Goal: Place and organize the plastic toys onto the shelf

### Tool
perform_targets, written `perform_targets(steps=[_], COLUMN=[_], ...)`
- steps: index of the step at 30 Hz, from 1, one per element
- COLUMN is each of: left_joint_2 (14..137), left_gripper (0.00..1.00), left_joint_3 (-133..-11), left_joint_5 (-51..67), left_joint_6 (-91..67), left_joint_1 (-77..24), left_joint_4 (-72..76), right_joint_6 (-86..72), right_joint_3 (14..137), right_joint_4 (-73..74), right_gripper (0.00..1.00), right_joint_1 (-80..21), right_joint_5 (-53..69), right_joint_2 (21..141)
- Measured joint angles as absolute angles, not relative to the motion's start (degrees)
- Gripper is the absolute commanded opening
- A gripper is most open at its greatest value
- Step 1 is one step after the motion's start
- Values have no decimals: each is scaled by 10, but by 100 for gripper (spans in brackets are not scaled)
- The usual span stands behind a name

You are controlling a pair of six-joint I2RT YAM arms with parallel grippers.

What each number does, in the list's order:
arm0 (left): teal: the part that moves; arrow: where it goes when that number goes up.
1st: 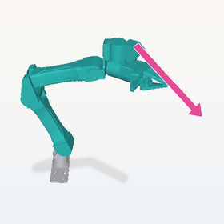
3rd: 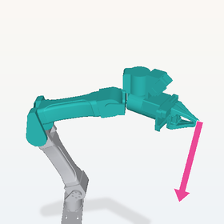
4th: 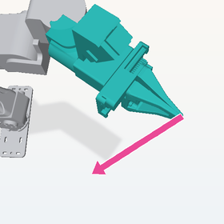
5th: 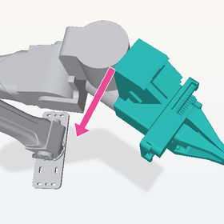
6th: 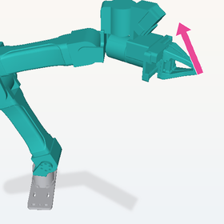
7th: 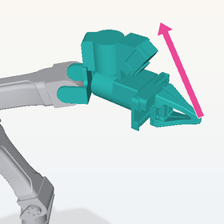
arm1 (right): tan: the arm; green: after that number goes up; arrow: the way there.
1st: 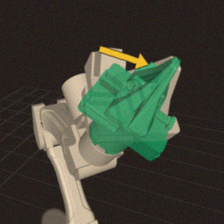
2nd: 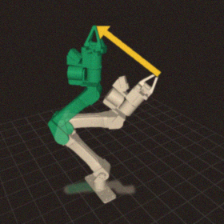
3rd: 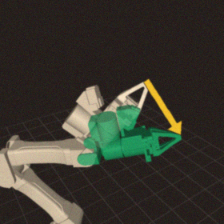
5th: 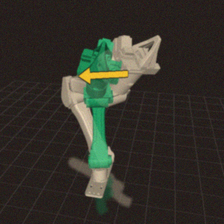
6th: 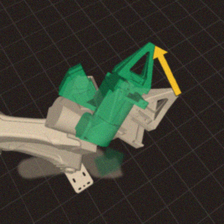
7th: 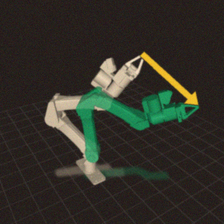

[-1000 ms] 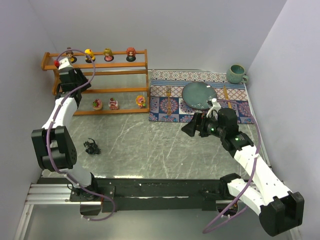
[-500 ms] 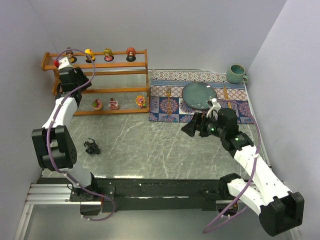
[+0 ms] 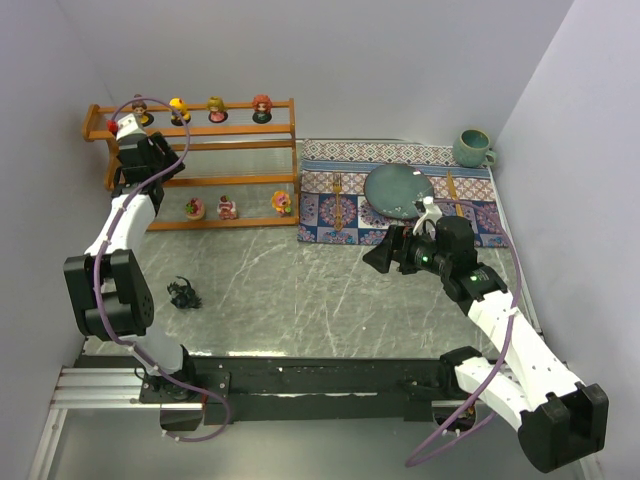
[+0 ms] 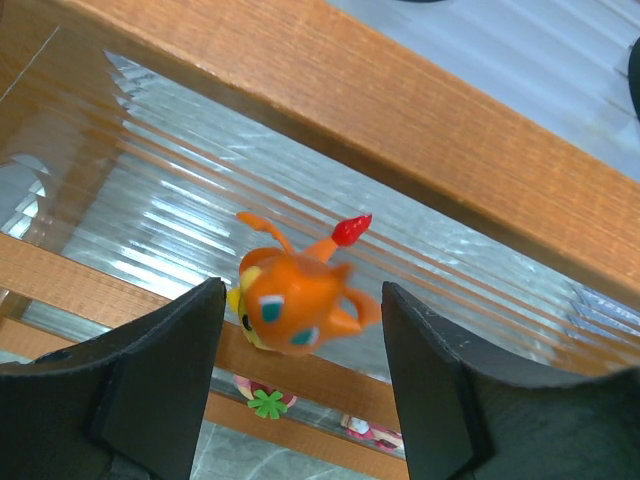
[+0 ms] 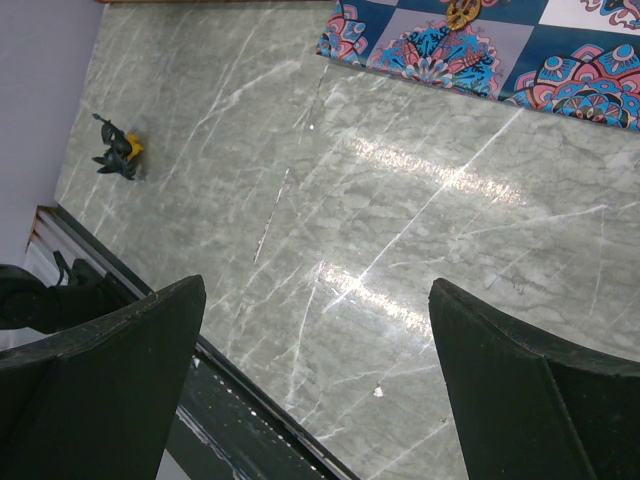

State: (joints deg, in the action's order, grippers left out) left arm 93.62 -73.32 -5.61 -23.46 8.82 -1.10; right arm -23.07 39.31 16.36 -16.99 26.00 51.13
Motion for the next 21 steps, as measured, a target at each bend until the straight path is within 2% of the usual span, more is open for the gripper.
perform_targets(steps=[3, 11, 18, 21], left_joint_2=[936, 936, 934, 924], left_gripper=[65, 68, 89, 92], left_joint_3=[-733, -733, -730, -724], left_joint_5=[-56, -57, -64, -72], left_joint_6=[-235, -237, -238, -238], left_joint_1=[88, 88, 88, 88], left_joint_4=[-11, -11, -12, -16], right_joint_6=[-231, -231, -231, -231], right_joint_3=[393, 393, 393, 393], right_joint_4=[164, 164, 164, 164], right_gripper=[100, 100, 100, 100], right_joint_1=[-170, -170, -170, -170], right_joint_5=[260, 261, 262, 262], right_joint_2=[511, 511, 511, 511])
